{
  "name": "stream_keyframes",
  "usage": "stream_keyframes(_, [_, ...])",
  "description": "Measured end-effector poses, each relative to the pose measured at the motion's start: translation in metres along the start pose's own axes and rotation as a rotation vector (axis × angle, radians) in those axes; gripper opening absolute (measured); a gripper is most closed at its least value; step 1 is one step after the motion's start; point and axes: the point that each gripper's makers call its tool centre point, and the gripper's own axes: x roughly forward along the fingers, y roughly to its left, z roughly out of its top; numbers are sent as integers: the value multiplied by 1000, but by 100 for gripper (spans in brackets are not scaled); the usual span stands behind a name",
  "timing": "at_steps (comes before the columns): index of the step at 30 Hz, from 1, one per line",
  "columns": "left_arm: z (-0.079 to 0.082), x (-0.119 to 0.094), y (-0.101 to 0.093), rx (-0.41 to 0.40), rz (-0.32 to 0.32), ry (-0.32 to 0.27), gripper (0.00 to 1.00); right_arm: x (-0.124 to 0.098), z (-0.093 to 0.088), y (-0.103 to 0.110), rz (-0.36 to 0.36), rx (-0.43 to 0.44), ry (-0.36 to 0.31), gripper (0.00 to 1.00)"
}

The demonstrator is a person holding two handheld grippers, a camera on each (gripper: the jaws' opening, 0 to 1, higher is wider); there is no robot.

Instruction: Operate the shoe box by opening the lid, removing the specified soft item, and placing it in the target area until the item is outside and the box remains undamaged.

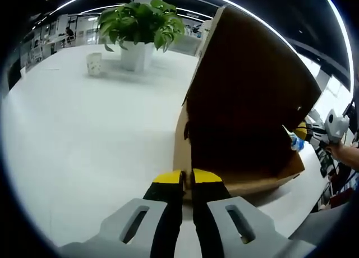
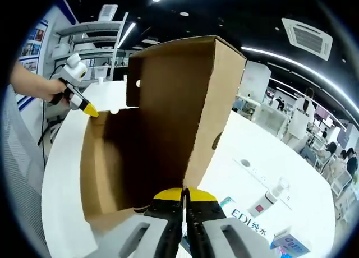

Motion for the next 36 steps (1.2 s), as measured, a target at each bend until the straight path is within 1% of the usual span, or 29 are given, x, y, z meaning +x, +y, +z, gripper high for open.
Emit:
stream_keyframes(5, [1,0,0,-7,-6,-2,2,1,-4,1,-10,1,3,0])
stream_keyframes(11, [1,-1,0,-18,-13,-8,3,2,-12,8,-14,-1,20,0])
stream_keyframes(21, [2,-3,2,-23,-19,-19,3,6,-18,11,-23,13,29,0])
stream_keyframes(28, [4,-4,0,1,-30,-25,3,7,-21,12,-22,36,28,0])
stream_keyframes(31, [9,-7,1,1,-36,-48,2,8,-24,13,-20,37,33,0])
stream_keyframes(33, [14,-9,1,-3,-41,-59,4,9,-26,15,-19,37,41,0])
stream_keyframes(34, [16,-10,1,2,-41,-63,6,9,-28,16,-17,43,44,0])
stream_keyframes(36, [23,-12,-1,24,-42,-85,7,9,-29,18,-13,43,45,0])
